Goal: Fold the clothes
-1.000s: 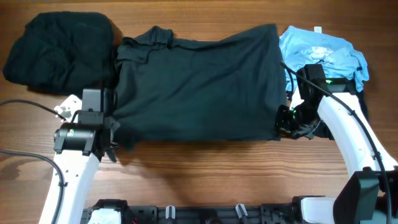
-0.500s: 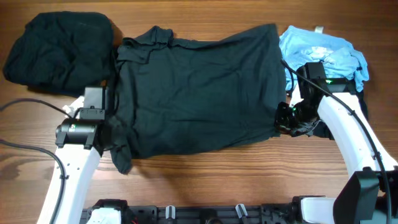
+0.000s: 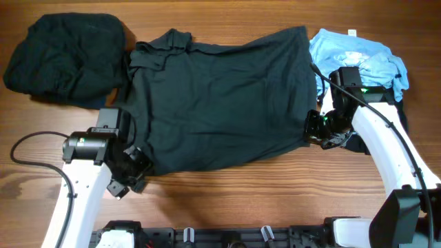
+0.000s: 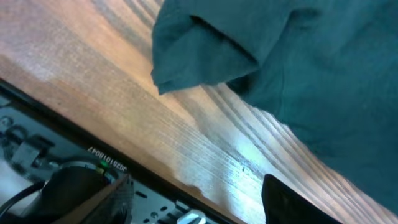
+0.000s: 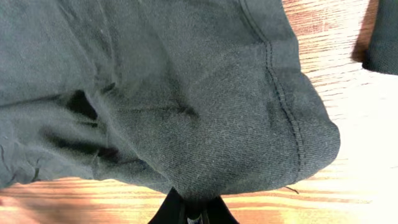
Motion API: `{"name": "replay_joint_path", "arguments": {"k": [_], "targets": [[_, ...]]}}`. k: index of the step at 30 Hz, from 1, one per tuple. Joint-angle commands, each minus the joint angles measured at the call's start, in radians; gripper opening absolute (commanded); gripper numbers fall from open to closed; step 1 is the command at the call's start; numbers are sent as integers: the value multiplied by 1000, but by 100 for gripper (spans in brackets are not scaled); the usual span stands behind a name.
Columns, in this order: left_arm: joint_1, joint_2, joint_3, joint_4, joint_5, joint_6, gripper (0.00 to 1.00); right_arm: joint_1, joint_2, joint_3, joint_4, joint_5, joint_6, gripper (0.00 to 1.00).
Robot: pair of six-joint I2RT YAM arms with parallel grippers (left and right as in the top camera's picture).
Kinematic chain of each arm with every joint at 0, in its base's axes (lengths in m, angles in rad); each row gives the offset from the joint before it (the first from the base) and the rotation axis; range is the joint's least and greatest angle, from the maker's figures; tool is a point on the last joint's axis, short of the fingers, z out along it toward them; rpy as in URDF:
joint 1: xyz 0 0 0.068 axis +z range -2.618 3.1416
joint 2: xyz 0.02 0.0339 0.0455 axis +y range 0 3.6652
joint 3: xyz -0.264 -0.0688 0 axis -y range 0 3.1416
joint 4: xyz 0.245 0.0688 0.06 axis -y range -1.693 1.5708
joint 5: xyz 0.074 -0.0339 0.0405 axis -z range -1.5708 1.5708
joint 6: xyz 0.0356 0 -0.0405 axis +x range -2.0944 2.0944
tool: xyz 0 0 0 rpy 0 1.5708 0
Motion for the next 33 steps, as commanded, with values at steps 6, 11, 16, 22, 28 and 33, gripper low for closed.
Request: {"name": "replay_joint_path", "arguments": {"k": [6,11,16,22,28,33], "targets": [[-19,5,-311,418,97,-10,100,-5,-19,14,7,6,-21,8],[-19,5,-334,494,-42,-10,93,-5,-19,14,13,6,-20,10],[-19,5,-334,531,-81,-13,72,-5,-19,14,21,6,-21,12],[-19,5,-334,516,-138,-108,62,-5,-19,14,22,6,-21,13],[-19,72,-339,526,-111,-116,40,-5,-19,14,22,-2,-21,13],[-19,142,-333,571,-94,-116,4,-5,-19,14,19,-10,-21,13]]}}
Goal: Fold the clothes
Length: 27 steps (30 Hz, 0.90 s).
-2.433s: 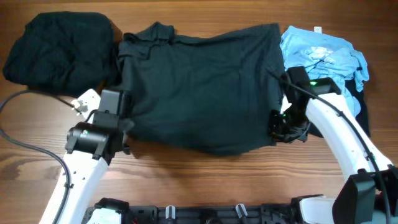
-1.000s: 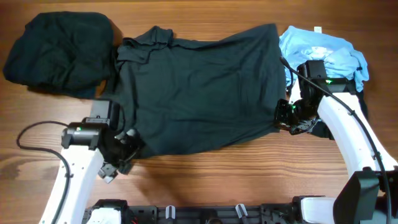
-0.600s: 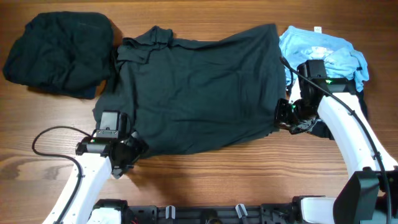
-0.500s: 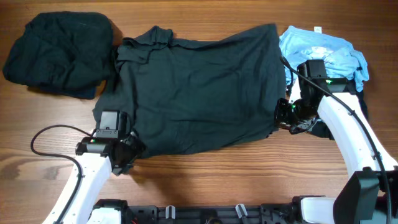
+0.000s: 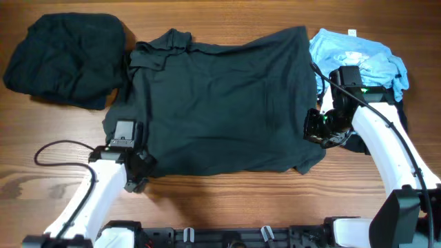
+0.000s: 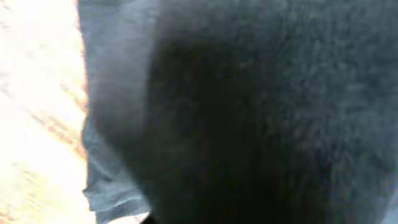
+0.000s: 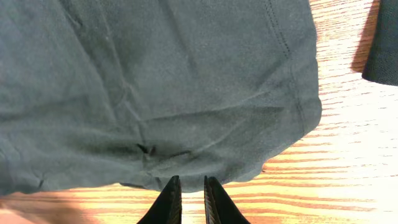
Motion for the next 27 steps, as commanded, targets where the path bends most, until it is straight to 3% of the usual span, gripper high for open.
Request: {"name": "replay_joint_path", "arguments": {"k": [1,5,8,12,17,19,23,25,27], "targets": [[-5,38,4,12,6,-5,4,-5,-19,14,-1,-9,-17,13],[-5,21,122,-45,21,10,4,-5,-19,14,-15,-21,-17,5],[-5,2,266,-84,12,120,4,-5,-19,14,-56,-39,-19,5],[-5,2,322,-58,-45,137,4,29,-19,0,-114,-98,-16,23],[-5,11,322,6,-78,138,4,146,-19,-90,-116,92,358,28],[-5,11,322,21,-94,138,4,176,-19,-122,-86,95,412,31],[-5,11,322,43,-152,138,4,224,-19,-208,-41,95,484,42],[-5,12,322,60,-151,138,4,224,-19,-230,-16,93,484,65],[-5,12,322,76,-151,138,4,224,-19,-259,27,77,484,75]]}}
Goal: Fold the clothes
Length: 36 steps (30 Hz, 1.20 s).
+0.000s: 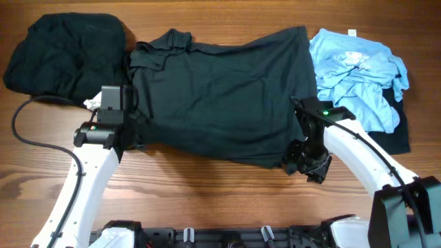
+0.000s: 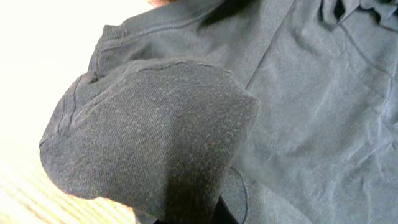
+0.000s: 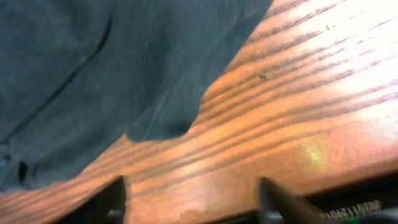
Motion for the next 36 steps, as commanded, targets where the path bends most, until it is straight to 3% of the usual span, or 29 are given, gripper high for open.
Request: {"name": "replay_joint_path", "arguments": {"k": [1,10,14,18,20,21,22,27,30,33,36], "targets": [[-3,0,8,27,-39,15,4,4,-14,-50,64,-6,40,79],[-3,1,8,34,-38,14,4,4,-14,-79,304,3,-17,79],[-3,0,8,29,-31,14,4,4,-14,-105,333,6,-41,60],[-3,0,8,31,-30,14,4,4,-13,-165,339,-5,-42,52],[-3,0,8,31,-31,14,4,4,-13,-179,348,-35,-44,53],[-3,0,8,31,-30,14,4,4,-13,-179,353,-58,-48,64],[-3,0,8,31,-30,14,4,4,-13,-179,353,-62,-48,70],[-3,0,8,31,-27,14,4,4,-2,-182,353,-63,-49,74],[-3,1,8,31,-27,14,4,4,53,-183,365,-86,-44,82],[-3,0,8,32,-27,14,4,4,141,-155,372,-76,-39,81],[-3,0,8,40,-27,14,4,4,225,-113,354,42,6,70]]}}
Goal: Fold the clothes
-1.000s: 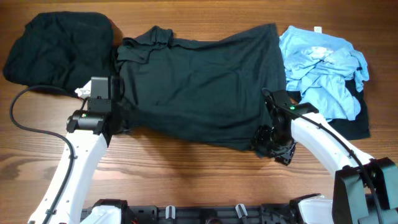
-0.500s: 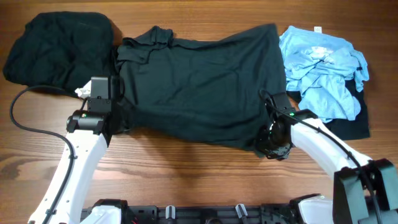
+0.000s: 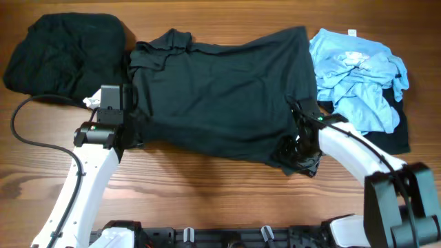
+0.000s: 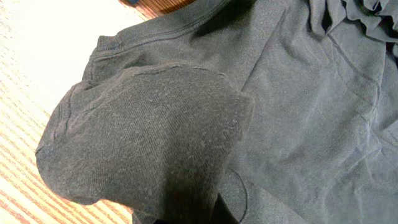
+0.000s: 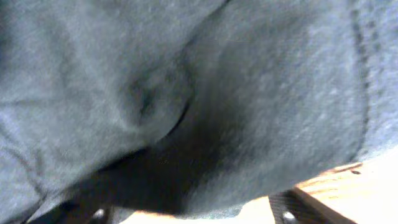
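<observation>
A dark green shirt [image 3: 213, 89] lies spread across the middle of the table, with its front hem drawn back at the left. My left gripper [image 3: 129, 136] is shut on the shirt's lower left corner, and in the left wrist view the cloth [image 4: 155, 124] bulges over the closed fingers [image 4: 186, 219]. My right gripper [image 3: 295, 157] sits at the shirt's lower right corner. In the right wrist view its fingers [image 5: 292, 208] stand wide apart, with dark cloth [image 5: 205, 99] filling the space between them.
A heap of black clothing [image 3: 65, 52] lies at the back left. A crumpled light blue shirt [image 3: 355, 69] lies at the right, on top of a black garment [image 3: 394, 131]. A cable [image 3: 27, 134] loops by the left arm. The table's front rail [image 3: 227, 238] runs below.
My right gripper has moved from the bare wood just beside the shirt's lower right corner onto that corner, still open, with cloth now between its fingers. The left gripper and its corner have not moved.
First my left gripper stood open on the wood by the lower left corner while the right pinched the right hem. Then the left was on that corner and the right had let go. Then the left held the corner farther back, and the right stood open at the lower right corner.
</observation>
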Motion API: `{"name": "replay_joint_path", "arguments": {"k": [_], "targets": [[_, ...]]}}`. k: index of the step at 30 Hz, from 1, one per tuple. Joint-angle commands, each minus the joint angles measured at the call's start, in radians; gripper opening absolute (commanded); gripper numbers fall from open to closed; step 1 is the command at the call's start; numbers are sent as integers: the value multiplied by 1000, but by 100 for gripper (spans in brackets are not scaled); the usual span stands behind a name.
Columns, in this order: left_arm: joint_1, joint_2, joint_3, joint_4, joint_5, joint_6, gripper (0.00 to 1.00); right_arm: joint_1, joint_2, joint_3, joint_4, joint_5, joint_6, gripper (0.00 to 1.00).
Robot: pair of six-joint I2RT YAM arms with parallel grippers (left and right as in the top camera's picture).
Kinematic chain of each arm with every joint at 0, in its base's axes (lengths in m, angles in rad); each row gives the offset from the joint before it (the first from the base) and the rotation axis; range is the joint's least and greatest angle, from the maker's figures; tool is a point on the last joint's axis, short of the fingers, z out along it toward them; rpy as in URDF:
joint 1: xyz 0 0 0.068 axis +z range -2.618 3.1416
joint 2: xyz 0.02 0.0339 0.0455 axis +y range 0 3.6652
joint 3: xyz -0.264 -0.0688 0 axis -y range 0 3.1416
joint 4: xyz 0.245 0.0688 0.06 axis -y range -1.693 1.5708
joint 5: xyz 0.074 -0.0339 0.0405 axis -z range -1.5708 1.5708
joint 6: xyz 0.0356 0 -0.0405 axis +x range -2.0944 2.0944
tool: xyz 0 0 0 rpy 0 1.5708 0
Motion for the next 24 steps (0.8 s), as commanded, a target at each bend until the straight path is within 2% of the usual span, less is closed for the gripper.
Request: {"name": "replay_joint_path", "arguments": {"k": [1,2,5,6,8,9,12,15,18,24], "targets": [[-3,0,8,10,-20,12,4,4,161,-35,61,102,43,62],[-3,0,8,10,-20,12,4,4,179,-34,76,103,47,52],[-3,0,8,10,-20,12,4,4,198,-34,83,114,56,32],[-3,0,8,10,-20,12,4,4,198,-34,83,114,57,28],[-3,0,8,11,-20,12,4,4,198,-33,82,113,57,10],[-3,0,8,11,-20,12,4,4,198,-24,68,113,56,4],[-3,0,9,11,-19,12,4,4,195,47,-49,112,56,4],[-3,-12,11,-15,1,35,4,3,154,183,-248,91,0,4],[-3,-59,23,-103,29,65,4,1,34,272,-396,82,-61,4],[-3,-198,33,-250,30,65,4,-11,-231,282,-521,60,-73,4]]}}
